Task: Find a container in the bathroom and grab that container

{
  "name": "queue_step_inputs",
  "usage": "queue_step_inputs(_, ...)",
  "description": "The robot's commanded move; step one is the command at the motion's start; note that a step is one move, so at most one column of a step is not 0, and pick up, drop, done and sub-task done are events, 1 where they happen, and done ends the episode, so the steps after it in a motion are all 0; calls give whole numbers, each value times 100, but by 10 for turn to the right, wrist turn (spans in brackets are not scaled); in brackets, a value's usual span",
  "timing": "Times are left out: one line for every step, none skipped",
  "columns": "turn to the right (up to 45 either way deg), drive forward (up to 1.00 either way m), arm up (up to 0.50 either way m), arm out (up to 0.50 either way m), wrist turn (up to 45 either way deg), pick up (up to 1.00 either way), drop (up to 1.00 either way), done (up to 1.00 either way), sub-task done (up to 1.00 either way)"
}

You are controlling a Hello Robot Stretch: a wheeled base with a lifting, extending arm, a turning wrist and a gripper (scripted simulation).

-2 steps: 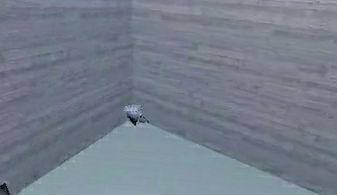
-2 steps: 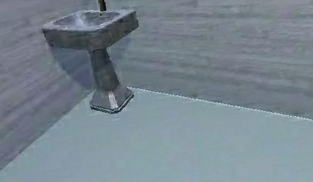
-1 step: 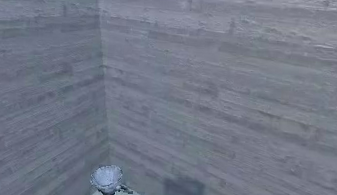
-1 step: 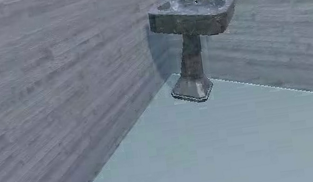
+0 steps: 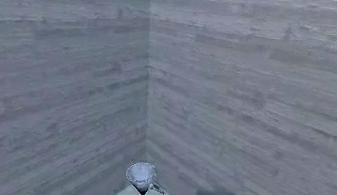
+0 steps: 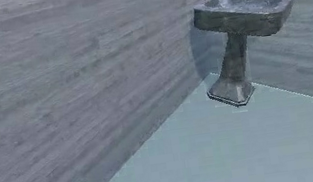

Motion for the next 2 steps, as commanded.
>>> queue_step_inputs(0, 15, 0, 0, 0, 0, 0, 0, 0)
queue_step_inputs(-450, 0, 0, 0, 0, 0, 0, 0, 0)
